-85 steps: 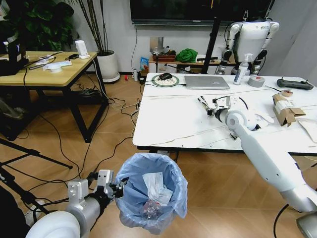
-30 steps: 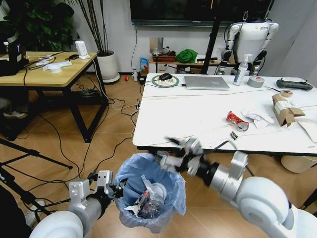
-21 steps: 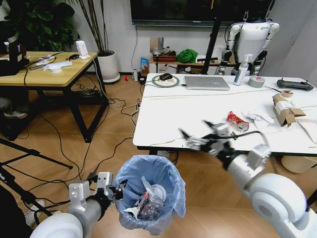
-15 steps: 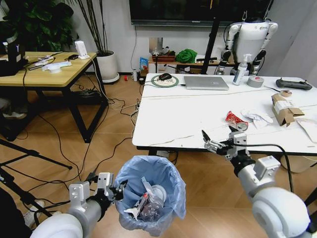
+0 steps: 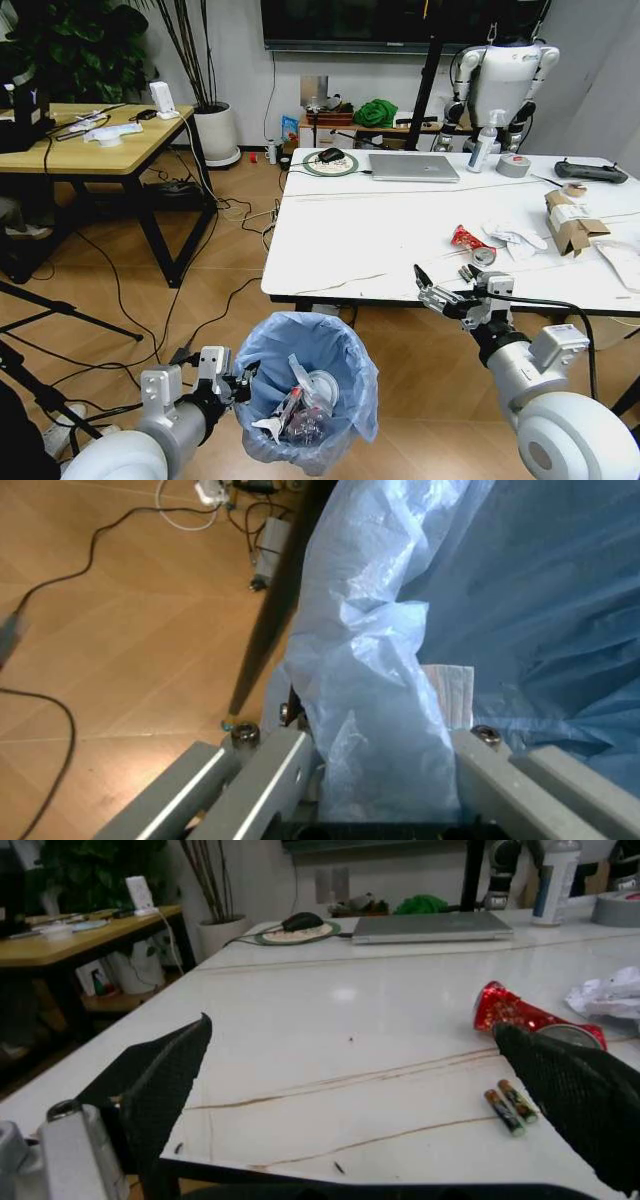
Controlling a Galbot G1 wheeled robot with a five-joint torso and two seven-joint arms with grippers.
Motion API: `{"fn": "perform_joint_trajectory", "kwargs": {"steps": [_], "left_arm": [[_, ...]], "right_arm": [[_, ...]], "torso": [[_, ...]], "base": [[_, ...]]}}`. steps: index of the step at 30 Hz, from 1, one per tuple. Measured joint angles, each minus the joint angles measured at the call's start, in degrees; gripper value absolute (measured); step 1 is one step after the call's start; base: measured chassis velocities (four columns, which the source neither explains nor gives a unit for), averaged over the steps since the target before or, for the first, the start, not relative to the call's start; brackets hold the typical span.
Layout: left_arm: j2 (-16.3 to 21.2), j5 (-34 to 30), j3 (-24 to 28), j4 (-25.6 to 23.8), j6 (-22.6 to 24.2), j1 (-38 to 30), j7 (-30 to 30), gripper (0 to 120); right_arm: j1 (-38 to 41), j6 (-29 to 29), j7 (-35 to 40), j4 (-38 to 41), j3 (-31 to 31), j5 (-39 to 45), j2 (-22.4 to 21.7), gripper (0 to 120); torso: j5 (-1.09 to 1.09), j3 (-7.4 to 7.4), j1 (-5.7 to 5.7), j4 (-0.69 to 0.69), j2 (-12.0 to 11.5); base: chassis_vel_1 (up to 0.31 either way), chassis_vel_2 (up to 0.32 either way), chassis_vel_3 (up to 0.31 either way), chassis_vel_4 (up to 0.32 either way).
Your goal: Pick up the trash bin and place the trash from the table into it.
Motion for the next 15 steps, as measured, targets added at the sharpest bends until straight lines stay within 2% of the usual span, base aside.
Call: {"fn": "perform_joint_trajectory", "kwargs": {"steps": [15], "left_arm": [[0.82, -0.51, -0.33, 0.0, 0.0, -0.59, 0.79, 2]], "right_arm": [[1.06, -0.74, 0.75, -1.97, 0.38, 1.63, -0.14, 100]], "torso": [[0.01, 0.0, 0.0, 0.0, 0.0]], "base": [[-0.141, -0.136, 0.122, 0.137]]}}
